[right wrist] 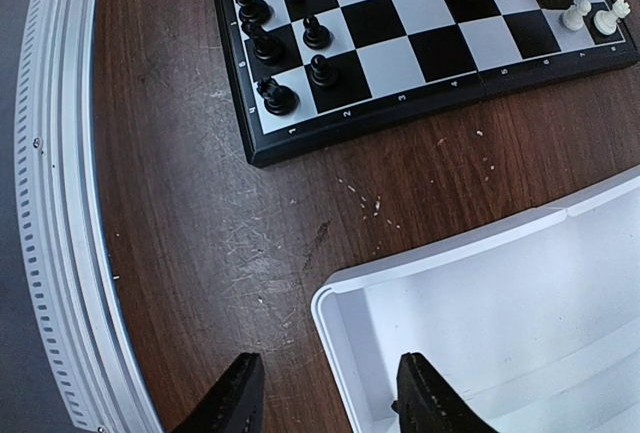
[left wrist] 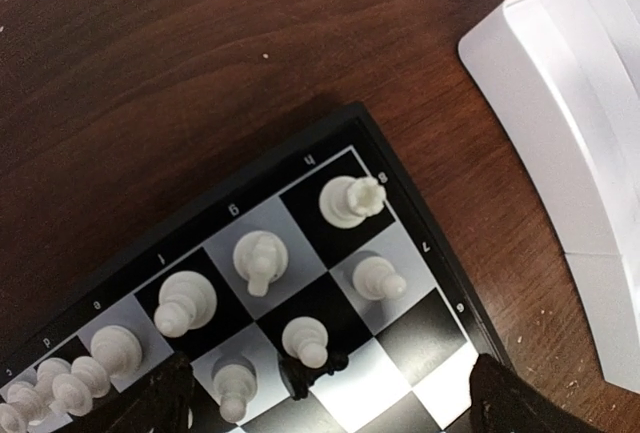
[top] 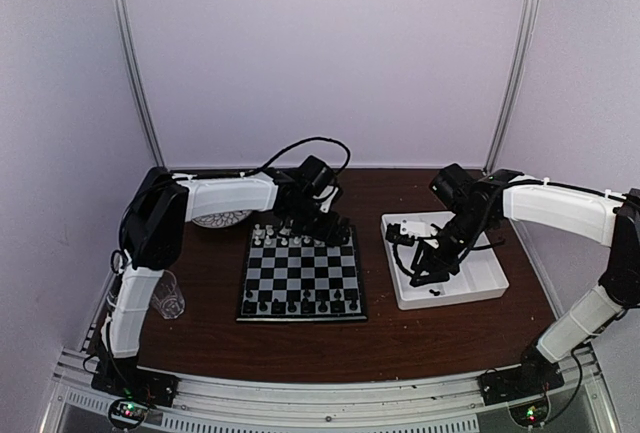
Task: Set up the chess pieces on the board
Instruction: Pick up the pawn from the storage box.
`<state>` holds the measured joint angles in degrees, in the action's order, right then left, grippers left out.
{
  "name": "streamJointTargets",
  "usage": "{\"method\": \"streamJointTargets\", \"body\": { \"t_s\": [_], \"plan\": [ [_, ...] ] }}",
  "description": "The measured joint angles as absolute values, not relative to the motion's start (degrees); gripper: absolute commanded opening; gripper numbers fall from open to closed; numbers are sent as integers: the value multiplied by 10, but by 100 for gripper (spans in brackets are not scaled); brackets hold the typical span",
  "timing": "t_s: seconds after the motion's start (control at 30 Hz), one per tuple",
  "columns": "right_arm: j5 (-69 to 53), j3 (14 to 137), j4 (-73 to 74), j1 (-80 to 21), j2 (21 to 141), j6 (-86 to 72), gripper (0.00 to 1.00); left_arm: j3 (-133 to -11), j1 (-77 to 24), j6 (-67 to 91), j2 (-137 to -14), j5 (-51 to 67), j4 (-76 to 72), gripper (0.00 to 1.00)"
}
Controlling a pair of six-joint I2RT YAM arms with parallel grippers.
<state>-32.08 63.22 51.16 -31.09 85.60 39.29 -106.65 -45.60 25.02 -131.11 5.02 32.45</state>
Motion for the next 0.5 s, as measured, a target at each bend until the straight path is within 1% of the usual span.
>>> {"method": "streamJointTargets", "body": {
  "t_s": [0.5],
  "plan": [
    [-321, 632, 512, -311, 867, 393, 49, -1063, -457, 236, -1296, 34, 302, 98]
  ]
}}
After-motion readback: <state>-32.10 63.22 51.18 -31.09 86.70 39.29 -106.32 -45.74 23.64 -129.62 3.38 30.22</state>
